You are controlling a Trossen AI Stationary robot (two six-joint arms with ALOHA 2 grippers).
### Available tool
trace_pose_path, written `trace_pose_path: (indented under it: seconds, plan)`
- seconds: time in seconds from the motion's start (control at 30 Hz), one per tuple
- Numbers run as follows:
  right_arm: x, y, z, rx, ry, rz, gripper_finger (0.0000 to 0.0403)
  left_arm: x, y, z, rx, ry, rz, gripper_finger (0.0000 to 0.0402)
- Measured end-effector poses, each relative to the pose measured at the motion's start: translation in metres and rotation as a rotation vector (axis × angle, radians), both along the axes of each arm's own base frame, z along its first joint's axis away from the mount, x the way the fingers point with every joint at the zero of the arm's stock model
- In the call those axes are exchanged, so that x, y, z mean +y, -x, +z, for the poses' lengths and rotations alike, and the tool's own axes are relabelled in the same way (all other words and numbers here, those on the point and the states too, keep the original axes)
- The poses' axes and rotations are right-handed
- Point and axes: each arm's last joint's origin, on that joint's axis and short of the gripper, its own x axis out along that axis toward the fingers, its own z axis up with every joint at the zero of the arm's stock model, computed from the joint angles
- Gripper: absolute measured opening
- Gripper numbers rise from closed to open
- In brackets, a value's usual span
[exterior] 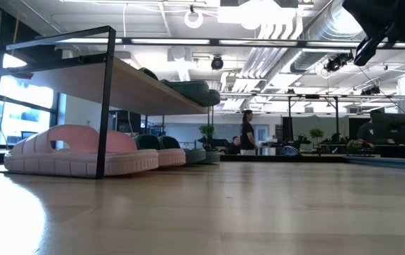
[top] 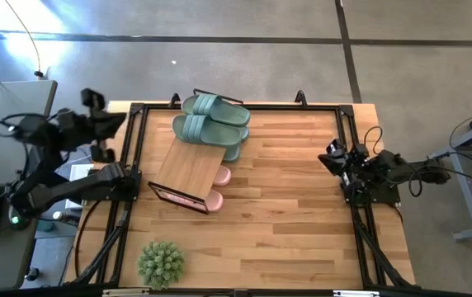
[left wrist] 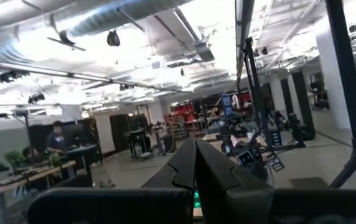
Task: Pick and place slides into the shelf
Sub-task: Return to Home Position
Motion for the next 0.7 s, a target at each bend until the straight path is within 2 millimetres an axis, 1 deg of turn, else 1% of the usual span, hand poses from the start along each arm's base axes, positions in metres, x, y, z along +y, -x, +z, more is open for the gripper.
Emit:
trace_pose_path:
  seconds: [0.17,0.33,0.57,0.7]
  plan:
    - [0.0,-0.001,-0.002,0.021,-0.004,-0.013,0.0,-0.021,0.03,-0.01,-0.029,-0.001,0.052,0.0001]
    - [0.0,-0.001,-0.002,0.022,-0.006,-0.018,0.0,-0.036,0.051,-0.022,-0.043,0.005,0.082,0.0001]
    - [-0.001,-0.002,-0.004,0.044,-0.019,-0.051,0.0,-0.05,0.069,-0.036,-0.052,0.013,0.114,0.0001]
    - [-0.002,-0.002,-0.005,0.061,-0.027,-0.074,0.0,-0.05,0.069,-0.037,-0.03,0.022,0.115,0.0001]
